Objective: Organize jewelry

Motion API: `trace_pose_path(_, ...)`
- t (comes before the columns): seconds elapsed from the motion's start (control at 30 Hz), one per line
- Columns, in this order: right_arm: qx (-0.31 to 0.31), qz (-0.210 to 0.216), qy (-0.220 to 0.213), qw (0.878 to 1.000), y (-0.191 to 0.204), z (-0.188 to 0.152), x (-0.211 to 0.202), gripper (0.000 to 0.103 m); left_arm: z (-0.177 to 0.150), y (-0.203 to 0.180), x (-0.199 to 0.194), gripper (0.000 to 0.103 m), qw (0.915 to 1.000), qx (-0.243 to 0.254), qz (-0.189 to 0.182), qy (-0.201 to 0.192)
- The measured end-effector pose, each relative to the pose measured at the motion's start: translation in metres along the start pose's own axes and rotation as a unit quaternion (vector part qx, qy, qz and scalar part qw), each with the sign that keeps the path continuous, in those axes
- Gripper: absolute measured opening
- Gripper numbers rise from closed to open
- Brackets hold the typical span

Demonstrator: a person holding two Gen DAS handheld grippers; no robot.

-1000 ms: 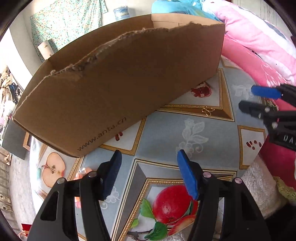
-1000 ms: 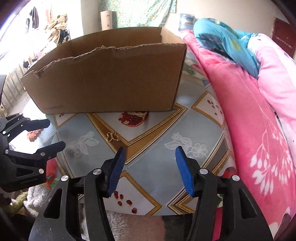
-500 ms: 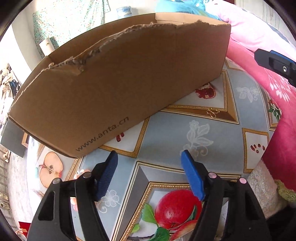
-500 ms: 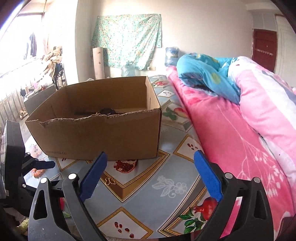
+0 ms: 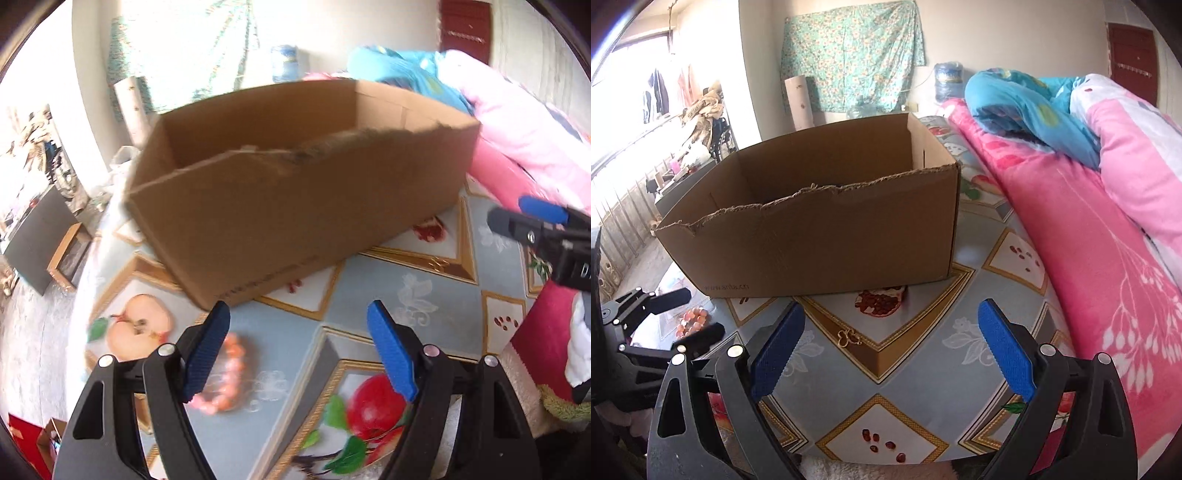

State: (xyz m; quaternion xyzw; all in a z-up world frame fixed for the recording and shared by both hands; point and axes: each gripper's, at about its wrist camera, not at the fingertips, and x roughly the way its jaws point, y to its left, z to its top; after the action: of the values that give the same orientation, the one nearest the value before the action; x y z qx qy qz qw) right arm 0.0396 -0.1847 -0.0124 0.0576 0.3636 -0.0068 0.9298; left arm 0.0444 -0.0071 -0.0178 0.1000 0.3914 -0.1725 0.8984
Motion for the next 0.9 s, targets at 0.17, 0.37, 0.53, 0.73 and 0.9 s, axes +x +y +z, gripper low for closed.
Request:
trace_pose_path(0.17,0.000,0.015,0.016,1.000,0.006,-0.002,0.006,0.091,-0.010,0.027,-0.007,0.073,0.9997,-0.022,0.011,0.008)
trace_pose_path(0.37,0.010,0.022,0.030,0.999,0.006,-0.004,0.009,0.091,-0.016,0.022,-0.005,0.056,0.9996,-0.007,-0.007,0.027)
trace_pose_path(0.53,0.012,0.027,0.037,0.999,0.007,-0.005,0.010,0.091,-0.017,0.017,0.005,0.046,0.9987,0.005,-0.001,0.050)
trace_pose_path(0.73,0.014,0.029,0.039,0.999,0.007,-0.007,0.010,0.091,-0.020,0.028,0.009,0.033,0.9976,-0.015,0.005,0.067)
trace_pose_path(0.9,0.019,0.030,0.041,0.999,0.005,-0.007,0.011,0.091,-0.021,0.030,0.014,0.023,0.9968,-0.021,0.005,0.076)
